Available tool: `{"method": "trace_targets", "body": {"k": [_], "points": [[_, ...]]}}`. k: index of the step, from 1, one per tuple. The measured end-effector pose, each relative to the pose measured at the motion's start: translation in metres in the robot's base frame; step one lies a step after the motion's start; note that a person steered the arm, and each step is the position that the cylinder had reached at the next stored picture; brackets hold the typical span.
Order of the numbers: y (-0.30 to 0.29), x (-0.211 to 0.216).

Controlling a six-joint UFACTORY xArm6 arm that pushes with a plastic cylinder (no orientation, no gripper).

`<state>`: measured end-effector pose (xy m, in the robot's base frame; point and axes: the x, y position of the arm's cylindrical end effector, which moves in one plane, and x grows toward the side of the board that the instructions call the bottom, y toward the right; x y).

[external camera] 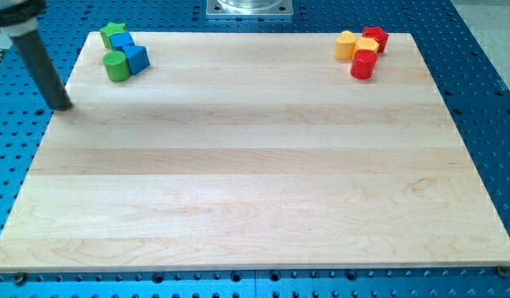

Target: Move the triangle diagonally to the heart

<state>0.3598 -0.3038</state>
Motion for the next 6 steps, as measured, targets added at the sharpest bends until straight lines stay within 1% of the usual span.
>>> {"method": "trace_targets", "body": {"k": [2, 3, 4, 5, 6], "points": [[-0.001, -0.128], [-0.001, -0.168], [0.046, -0.142], [0.119, -0.072], [0.165, -0.035]]}}
